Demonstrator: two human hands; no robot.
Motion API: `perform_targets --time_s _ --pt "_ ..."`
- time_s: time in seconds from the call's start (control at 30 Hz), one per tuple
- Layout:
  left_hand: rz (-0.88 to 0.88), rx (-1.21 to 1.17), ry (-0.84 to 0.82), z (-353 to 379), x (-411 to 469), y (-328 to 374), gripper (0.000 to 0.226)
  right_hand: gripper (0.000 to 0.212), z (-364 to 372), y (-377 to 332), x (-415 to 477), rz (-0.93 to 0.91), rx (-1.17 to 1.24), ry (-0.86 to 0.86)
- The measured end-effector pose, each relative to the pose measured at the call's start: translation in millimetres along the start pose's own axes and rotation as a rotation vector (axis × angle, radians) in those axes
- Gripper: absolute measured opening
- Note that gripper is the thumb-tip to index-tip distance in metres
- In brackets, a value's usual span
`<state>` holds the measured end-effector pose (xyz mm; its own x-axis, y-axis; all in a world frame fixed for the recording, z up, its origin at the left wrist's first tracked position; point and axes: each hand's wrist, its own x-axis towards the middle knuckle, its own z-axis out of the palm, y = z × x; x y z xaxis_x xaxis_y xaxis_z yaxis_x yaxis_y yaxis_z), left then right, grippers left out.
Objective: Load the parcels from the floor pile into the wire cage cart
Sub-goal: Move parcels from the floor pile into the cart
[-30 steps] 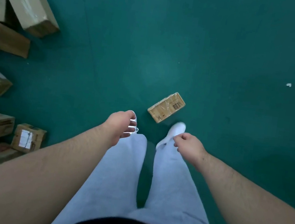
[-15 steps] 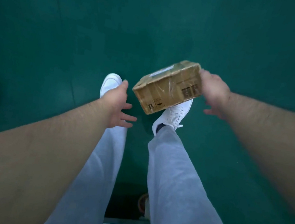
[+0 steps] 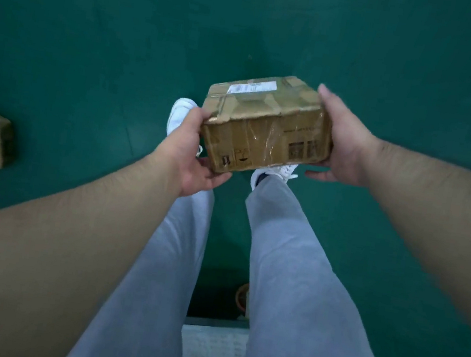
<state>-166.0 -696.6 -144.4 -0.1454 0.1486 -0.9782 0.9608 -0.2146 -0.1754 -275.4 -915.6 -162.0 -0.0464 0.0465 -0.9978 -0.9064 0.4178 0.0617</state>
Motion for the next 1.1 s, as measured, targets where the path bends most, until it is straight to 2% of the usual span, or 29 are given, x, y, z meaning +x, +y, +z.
perform_targets --time_s 0.07,0.17,0.27,0.37,0.5,0.63,0.77,0.97,1.1 --pt "0.04 0.047 -0.033 -5 -48 1 0.049 0.046 -1 5 -41 -0.029 0.019 -0.013" --pt "0.081 0.054 -0.09 -12 -107 0 0.048 0.038 -4 14 -94 -0.091 0.109 0.01" --pt "0.141 0.117 -0.131 -11 -175 6 0.04 0.036 -5 22 -168 -0.164 0.239 0.052" --pt "0.198 0.245 -0.166 -2 -243 4 0.023 0.038 -3 41 -237 -0.228 0.373 0.185" --pt "0.291 0.512 -0.247 1 -317 7 0.034 0.043 17 82 -305 -0.254 0.645 0.287" --pt "0.327 0.9 -0.363 -9 -382 0 0.034 0.047 70 147 -363 -0.27 0.941 0.33" --pt "0.358 1.273 -0.361 -26 -432 -29 0.037 0.053 160 216 -410 -0.314 1.258 0.278" --pt "0.35 1.634 -0.316 -52 -447 -88 0.039 0.039 274 284 -437 -0.256 1.669 0.306" --pt "0.311 1.882 -0.333 -66 -454 -152 0.038 0.04 337 338 -457 -0.235 1.873 0.338"
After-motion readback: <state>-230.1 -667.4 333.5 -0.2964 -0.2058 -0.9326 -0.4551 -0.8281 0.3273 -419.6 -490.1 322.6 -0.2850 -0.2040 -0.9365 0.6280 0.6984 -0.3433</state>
